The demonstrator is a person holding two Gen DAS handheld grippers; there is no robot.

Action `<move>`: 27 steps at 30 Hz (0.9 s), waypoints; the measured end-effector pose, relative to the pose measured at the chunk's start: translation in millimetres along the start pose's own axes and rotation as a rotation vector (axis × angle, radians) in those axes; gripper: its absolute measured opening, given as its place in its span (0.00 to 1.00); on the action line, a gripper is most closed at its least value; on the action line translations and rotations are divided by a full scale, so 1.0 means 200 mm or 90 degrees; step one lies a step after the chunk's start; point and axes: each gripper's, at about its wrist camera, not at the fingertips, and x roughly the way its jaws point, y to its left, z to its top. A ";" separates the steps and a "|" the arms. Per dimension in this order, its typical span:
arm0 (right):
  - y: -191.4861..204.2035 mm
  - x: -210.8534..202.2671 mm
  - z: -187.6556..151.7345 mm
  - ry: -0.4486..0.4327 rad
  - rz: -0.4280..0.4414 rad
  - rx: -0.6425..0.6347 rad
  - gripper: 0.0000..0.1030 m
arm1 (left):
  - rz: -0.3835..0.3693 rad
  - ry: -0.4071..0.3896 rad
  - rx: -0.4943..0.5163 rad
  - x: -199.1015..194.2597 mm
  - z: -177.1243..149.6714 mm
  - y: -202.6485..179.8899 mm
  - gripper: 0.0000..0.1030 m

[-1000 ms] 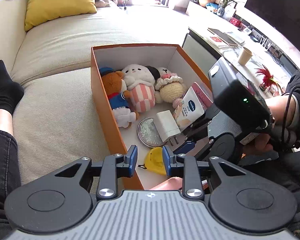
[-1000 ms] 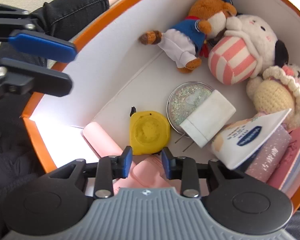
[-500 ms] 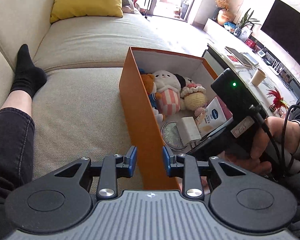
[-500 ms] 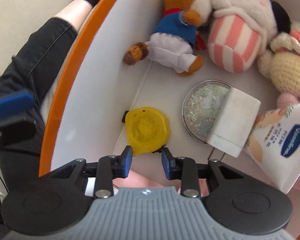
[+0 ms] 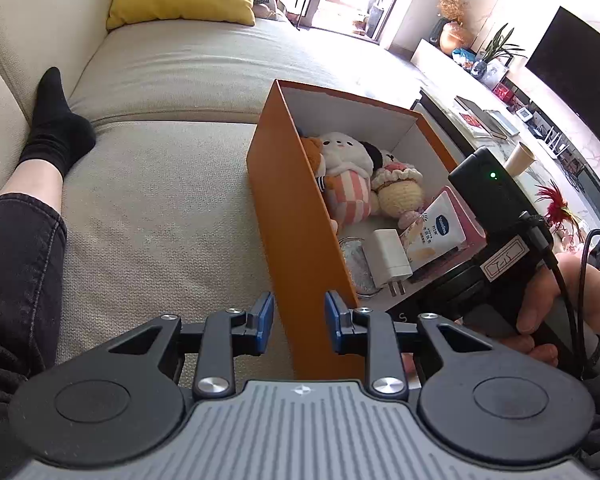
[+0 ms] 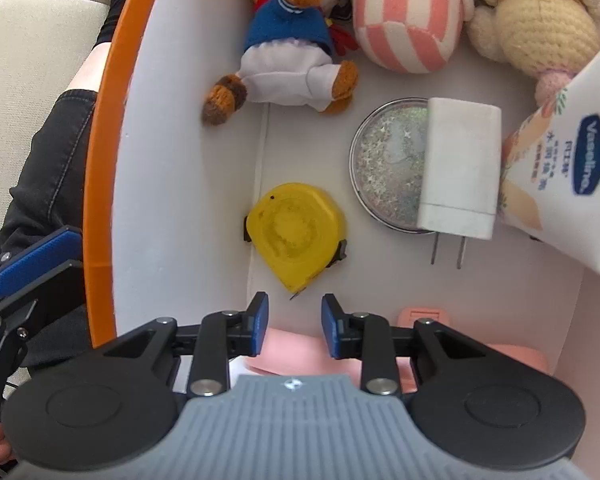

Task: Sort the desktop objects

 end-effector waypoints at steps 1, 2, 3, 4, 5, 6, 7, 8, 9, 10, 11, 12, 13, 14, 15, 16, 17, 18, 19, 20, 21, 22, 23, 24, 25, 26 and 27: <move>0.00 0.01 0.00 -0.003 0.003 0.006 0.28 | 0.000 -0.001 0.000 0.00 0.00 0.00 0.31; -0.01 0.01 0.01 -0.008 0.002 0.012 0.25 | 0.001 -0.001 0.000 -0.01 -0.01 0.00 0.31; -0.02 0.02 0.01 -0.012 0.006 0.023 0.23 | 0.001 -0.002 0.000 -0.01 -0.01 0.00 0.31; -0.03 0.02 0.01 -0.014 0.012 0.038 0.23 | 0.002 -0.002 -0.001 -0.01 -0.01 0.00 0.31; -0.05 0.02 0.01 -0.020 0.017 0.048 0.19 | 0.004 -0.001 -0.002 -0.01 -0.01 0.01 0.31; -0.06 0.01 0.01 -0.032 0.016 0.052 0.17 | 0.006 0.000 -0.003 -0.01 -0.02 0.01 0.31; -0.07 0.01 0.00 -0.039 0.014 0.053 0.17 | 0.008 0.001 -0.003 -0.01 -0.02 0.01 0.31; -0.07 0.00 0.00 -0.047 0.010 0.050 0.15 | 0.009 0.002 -0.003 -0.01 -0.02 0.01 0.31; -0.07 -0.01 0.00 -0.053 0.006 0.041 0.13 | 0.009 0.002 -0.004 -0.01 -0.02 0.01 0.31; -0.07 -0.01 -0.01 -0.057 0.003 0.031 0.13 | 0.009 0.002 -0.004 -0.01 -0.02 0.01 0.31; -0.08 -0.02 -0.01 -0.060 0.005 0.031 0.12 | 0.009 0.001 -0.004 -0.01 -0.01 0.00 0.31; -0.09 -0.02 -0.01 -0.063 0.015 0.039 0.11 | 0.007 -0.001 -0.002 -0.01 -0.01 0.00 0.31; -0.10 -0.01 -0.01 -0.065 0.029 0.044 0.11 | 0.005 -0.004 0.000 -0.01 -0.01 -0.01 0.31; -0.11 -0.01 -0.01 -0.066 0.037 0.047 0.10 | 0.002 -0.005 0.002 -0.01 0.00 -0.01 0.31; -0.11 0.00 -0.01 -0.067 0.040 0.047 0.10 | 0.001 -0.006 0.004 -0.01 0.00 -0.02 0.31; -0.12 0.00 -0.01 -0.073 0.047 0.045 0.10 | 0.000 -0.006 0.006 -0.01 0.01 -0.03 0.31; -0.12 -0.01 -0.02 -0.084 0.051 0.041 0.10 | -0.001 -0.005 0.010 -0.01 0.01 -0.04 0.31; -0.11 -0.01 -0.02 -0.093 0.044 0.034 0.10 | 0.001 -0.005 0.012 -0.01 0.01 -0.05 0.31; -0.11 -0.02 -0.02 -0.098 0.036 0.025 0.10 | 0.009 -0.005 0.016 -0.01 0.01 -0.06 0.31; -0.11 -0.03 -0.02 -0.104 0.039 0.019 0.10 | 0.015 -0.005 0.020 -0.01 0.01 -0.07 0.31; -0.11 -0.04 -0.03 -0.109 0.042 0.013 0.10 | 0.021 -0.006 0.021 -0.01 0.01 -0.08 0.31; -0.11 -0.05 -0.04 -0.113 0.038 0.004 0.10 | 0.024 -0.007 0.021 -0.01 0.01 -0.08 0.31; -0.07 -0.08 -0.04 -0.117 0.034 -0.008 0.11 | 0.027 -0.009 0.021 -0.02 0.01 -0.09 0.31; 0.01 -0.05 -0.07 -0.119 0.029 -0.020 0.12 | 0.029 -0.011 0.022 -0.02 0.01 -0.10 0.31; -0.02 -0.08 -0.03 -0.116 0.017 -0.032 0.13 | 0.030 -0.014 0.025 -0.03 0.01 -0.10 0.31; -0.03 -0.10 -0.05 -0.112 0.002 -0.044 0.14 | 0.030 -0.016 0.026 -0.04 0.01 -0.11 0.31; -0.04 -0.10 -0.06 -0.104 -0.018 -0.061 0.14 | 0.030 -0.017 0.027 -0.05 0.01 -0.12 0.31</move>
